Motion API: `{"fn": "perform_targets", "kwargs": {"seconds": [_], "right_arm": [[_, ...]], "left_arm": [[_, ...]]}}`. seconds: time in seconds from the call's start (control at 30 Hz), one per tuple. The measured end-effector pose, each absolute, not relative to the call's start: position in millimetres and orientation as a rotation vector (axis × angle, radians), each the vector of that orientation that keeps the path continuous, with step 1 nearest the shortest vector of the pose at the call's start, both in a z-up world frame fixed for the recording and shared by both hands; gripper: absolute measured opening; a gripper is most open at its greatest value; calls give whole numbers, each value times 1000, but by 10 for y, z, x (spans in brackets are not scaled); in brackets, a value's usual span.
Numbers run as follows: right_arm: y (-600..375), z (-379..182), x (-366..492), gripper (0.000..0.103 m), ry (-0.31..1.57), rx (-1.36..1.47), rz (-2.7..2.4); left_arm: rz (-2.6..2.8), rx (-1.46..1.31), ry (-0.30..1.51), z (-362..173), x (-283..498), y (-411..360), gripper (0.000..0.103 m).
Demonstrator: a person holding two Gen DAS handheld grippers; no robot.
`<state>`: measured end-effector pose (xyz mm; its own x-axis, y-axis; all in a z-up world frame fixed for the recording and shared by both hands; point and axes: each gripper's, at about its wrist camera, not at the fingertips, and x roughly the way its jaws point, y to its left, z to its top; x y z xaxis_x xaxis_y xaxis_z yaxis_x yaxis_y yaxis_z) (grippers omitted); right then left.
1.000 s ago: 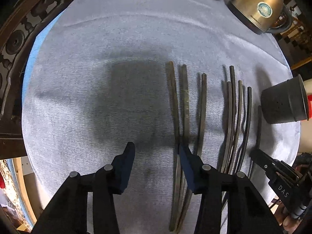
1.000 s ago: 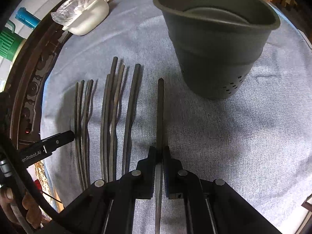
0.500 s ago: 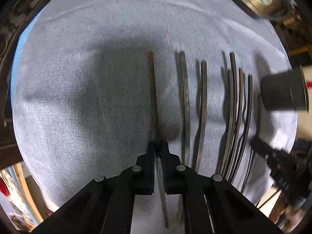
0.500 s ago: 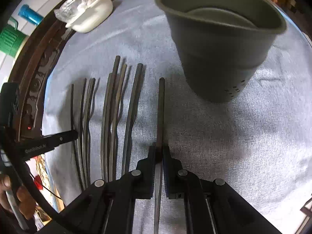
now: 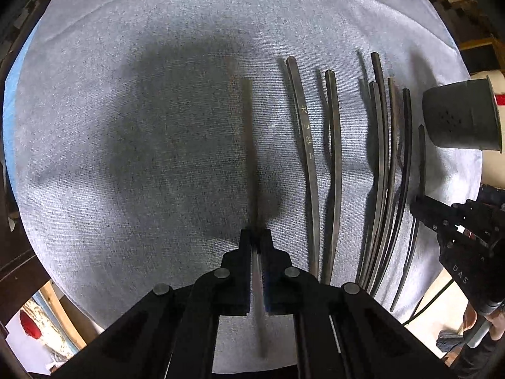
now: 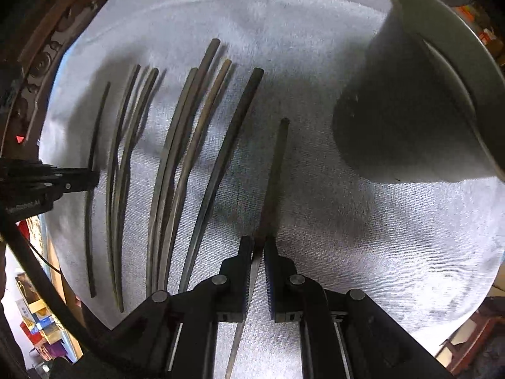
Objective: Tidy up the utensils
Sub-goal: 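Grasp a dark chopstick with the right tool while the left tool grasps another chopstick, then lift both held chopsticks upright and carry them above the grey metal cup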
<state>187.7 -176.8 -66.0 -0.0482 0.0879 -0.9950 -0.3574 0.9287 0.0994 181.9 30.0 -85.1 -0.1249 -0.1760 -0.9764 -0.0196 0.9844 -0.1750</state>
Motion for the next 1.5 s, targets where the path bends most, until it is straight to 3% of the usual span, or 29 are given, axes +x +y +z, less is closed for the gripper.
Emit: {"fn": "perform_targets", "kwargs": {"seconds": [0.13, 0.23, 0.47, 0.7, 0.97, 1.5], "right_arm": [[-1789, -584, 1786, 6, 1534, -114, 386], [-1869, -382, 1655, 6, 1438, -23, 403], [-2240, 342, 1275, 6, 1042, 168, 316], [-2547, 703, 908, 6, 644, 209, 108], [-2556, 506, 657, 6, 533, 162, 38], [-2639, 562, 246, 6, 515, 161, 62]], "left_arm": [[-125, -209, 1602, -739, 1607, 498, 5], [-102, -277, 1436, -444, 1514, 676, 5], [4, -325, 1004, 229, 1194, 822, 5], [38, -319, 752, 266, 809, 685, 5], [84, -259, 655, 204, 521, 589, 6], [58, -270, 608, 303, 126, 674, 6]]}}
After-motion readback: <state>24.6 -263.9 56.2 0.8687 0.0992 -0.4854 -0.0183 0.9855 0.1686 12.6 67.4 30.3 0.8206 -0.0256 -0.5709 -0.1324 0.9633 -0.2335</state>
